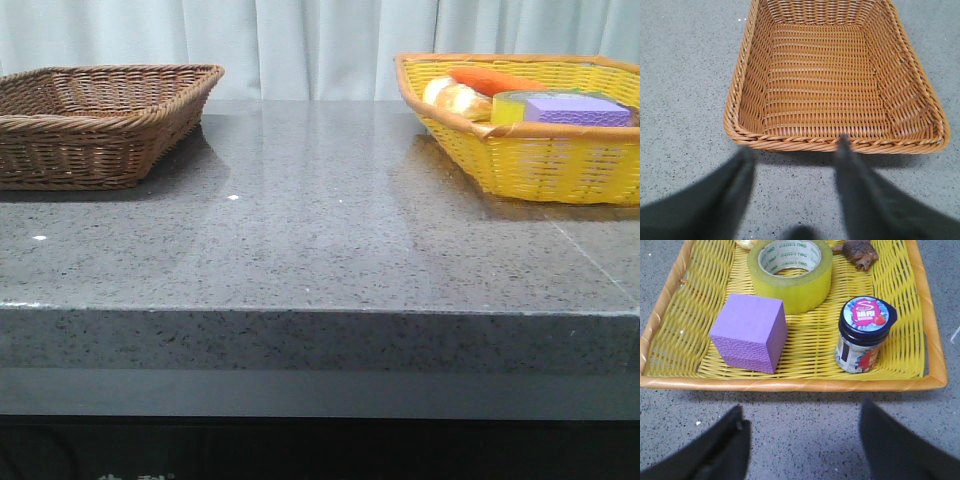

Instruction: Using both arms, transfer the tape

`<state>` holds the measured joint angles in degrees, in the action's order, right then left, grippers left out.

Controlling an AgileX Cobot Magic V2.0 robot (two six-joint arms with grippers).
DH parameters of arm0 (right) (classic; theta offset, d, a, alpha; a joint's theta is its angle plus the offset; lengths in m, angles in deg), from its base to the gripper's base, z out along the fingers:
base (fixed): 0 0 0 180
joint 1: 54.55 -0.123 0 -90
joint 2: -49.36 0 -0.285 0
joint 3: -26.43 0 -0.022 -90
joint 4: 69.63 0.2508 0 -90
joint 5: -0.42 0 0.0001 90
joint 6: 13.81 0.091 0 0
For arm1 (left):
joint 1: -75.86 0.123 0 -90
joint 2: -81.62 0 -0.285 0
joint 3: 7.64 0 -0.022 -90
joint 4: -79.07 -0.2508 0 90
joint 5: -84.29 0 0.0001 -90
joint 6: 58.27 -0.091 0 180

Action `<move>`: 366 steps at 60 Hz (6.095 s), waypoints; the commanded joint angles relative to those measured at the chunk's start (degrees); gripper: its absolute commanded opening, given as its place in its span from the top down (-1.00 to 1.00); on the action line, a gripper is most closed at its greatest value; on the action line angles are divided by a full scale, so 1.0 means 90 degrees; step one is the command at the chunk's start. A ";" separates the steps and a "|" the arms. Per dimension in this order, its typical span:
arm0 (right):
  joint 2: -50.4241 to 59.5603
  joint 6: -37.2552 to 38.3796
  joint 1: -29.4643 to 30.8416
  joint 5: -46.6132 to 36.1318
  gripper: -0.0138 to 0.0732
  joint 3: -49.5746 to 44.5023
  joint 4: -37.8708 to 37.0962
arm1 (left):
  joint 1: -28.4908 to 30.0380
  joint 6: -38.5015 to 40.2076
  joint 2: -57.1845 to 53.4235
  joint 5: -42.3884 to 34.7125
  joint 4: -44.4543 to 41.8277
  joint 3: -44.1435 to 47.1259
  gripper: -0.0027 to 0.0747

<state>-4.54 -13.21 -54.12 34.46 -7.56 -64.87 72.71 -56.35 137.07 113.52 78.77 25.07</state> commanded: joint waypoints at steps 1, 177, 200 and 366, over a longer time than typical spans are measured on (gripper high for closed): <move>-0.0001 -0.0067 0.0031 -0.0416 -0.66 0.0194 -0.0067 | -0.0035 0.0060 -0.0008 -0.0499 0.0033 -0.0199 -0.61; -0.8065 0.0051 0.0698 0.4015 0.31 0.8995 0.0617 | -0.4108 -0.0101 -0.0008 -0.0614 0.0186 -0.0199 -0.61; -0.7573 0.0051 0.0531 0.4745 0.31 1.0055 0.1682 | -0.4108 -0.0101 -0.0008 -0.0627 0.0186 -0.0199 -0.61; -0.4253 -0.0344 -0.2841 0.2878 -0.32 0.6349 0.0095 | -0.4108 -0.0101 -0.0008 -0.0627 0.0186 -0.0199 -0.61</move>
<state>-50.66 -15.75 -80.02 68.24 54.48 -64.23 36.25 -57.21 137.07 112.31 79.96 25.07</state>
